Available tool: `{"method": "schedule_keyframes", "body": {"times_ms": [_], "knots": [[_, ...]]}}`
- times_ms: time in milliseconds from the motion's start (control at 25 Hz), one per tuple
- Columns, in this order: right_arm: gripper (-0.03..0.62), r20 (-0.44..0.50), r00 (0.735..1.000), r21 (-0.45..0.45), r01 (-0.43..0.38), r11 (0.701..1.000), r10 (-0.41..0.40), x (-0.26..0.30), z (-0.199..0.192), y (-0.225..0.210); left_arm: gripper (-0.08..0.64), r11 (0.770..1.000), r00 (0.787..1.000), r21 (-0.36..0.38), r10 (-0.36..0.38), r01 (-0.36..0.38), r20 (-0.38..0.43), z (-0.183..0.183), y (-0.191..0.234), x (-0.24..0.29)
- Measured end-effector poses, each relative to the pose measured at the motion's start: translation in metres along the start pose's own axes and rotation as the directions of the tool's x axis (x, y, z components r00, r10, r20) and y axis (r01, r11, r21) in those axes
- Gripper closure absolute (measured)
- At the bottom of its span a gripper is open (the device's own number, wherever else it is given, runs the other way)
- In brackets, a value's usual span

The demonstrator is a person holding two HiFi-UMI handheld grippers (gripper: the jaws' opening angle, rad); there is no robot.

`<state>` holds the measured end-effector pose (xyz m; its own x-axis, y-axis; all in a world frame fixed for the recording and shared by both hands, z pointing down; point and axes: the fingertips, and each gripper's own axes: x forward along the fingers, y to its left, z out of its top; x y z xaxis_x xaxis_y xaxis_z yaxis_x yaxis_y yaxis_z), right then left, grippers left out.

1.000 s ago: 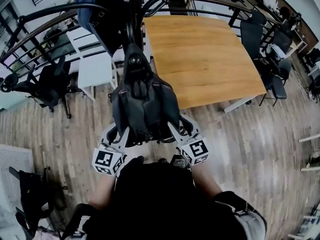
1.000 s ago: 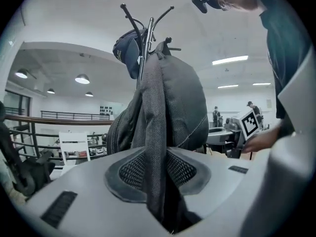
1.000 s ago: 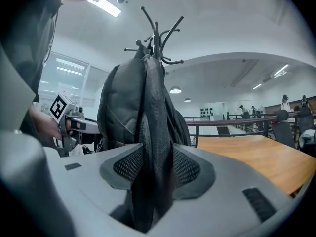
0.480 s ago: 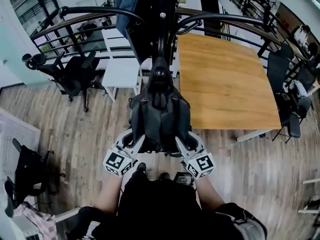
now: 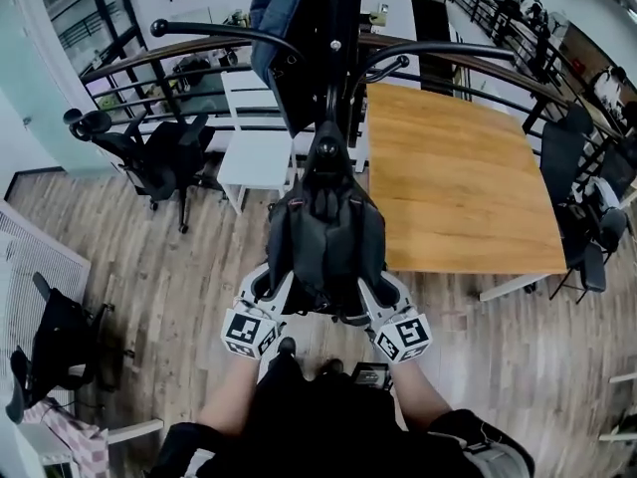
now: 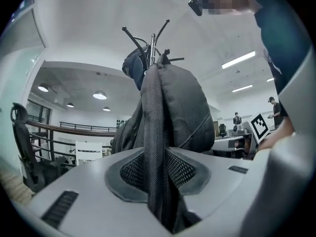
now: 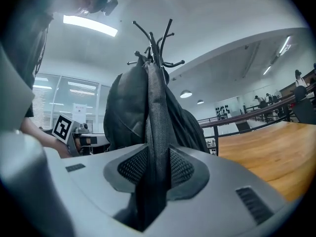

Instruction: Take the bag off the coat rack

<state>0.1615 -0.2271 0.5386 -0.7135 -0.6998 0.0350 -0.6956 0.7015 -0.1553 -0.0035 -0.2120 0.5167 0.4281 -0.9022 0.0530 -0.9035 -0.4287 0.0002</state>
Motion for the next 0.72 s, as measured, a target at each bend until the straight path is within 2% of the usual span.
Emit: {"method": "schedule_keyframes", "body": {"times_ms": [320, 520, 720], "knots": [[0.482, 0.012, 1.0, -0.022, -0.014, 1.0, 0.014, -0.012, 0.025, 0.023, 0.46, 0.998, 0.998, -0.002, -0.055, 0.055, 0.034, 0.033, -0.012, -0.028], [0.488, 0.067, 0.997, -0.025, -0.031, 0.999, 0.032, -0.032, 0.055, 0.041, 0.463, 0.996, 0.993, 0.012, -0.094, 0.094, 0.072, 0.066, -0.027, -0.048], [0.491, 0.111, 0.993, -0.042, -0.045, 0.998, 0.049, -0.046, 0.076, 0.058, 0.465, 0.995, 0.989, 0.004, -0.101, 0.102, 0.105, 0.086, -0.036, -0.064]]}}
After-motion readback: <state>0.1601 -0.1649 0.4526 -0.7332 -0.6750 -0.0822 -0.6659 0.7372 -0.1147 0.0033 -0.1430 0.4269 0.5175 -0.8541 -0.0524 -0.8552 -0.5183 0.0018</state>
